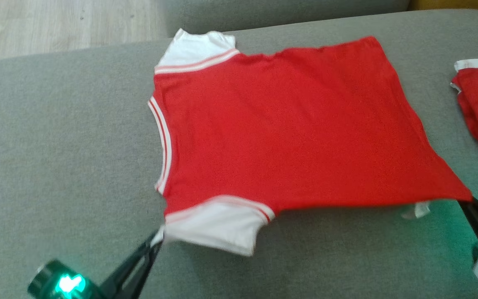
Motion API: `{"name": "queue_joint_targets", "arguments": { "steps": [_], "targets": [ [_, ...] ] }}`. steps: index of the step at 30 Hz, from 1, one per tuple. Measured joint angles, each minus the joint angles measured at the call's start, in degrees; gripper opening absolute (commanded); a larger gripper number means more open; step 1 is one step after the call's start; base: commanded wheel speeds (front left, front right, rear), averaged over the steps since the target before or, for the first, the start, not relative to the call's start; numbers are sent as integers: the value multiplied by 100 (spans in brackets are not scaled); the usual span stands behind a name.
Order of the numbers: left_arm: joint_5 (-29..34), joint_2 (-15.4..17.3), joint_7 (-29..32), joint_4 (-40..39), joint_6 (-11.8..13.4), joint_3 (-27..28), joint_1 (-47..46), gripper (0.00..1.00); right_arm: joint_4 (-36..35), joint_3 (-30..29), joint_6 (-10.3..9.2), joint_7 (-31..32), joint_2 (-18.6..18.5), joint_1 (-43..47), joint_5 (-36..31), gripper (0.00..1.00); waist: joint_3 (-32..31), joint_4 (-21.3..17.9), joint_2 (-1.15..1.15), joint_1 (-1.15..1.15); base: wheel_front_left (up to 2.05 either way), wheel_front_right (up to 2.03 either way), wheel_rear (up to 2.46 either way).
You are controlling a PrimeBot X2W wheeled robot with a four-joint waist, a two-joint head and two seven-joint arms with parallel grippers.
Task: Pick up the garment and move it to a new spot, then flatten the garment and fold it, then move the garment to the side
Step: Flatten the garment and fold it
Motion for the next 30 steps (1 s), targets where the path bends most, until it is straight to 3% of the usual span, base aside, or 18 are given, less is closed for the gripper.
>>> {"name": "queue_joint_targets", "arguments": {
  "steps": [6,13,19,30],
  "targets": [
    [-361,281,1,-93,0,-303,153,0,-854,-889,0,732,-18,686,-162,0,-16,14,0,0,0,0,0],
    [-959,436,16,367,0,-1113,-1293,0,-1224,-1302,0,1747,404,620,-376,0,179,160,0,1,0,0,0],
    [-1252,498,15,809,0,-1473,-2632,0,-1182,-1461,0,2101,576,-270,-426,0,507,188,0,2,0,0,0],
    [-1591,480,14,1586,0,-1961,-4459,0,-566,-1411,0,2095,641,-1499,-309,0,1094,230,0,3,0,0,0]
  ]
}}
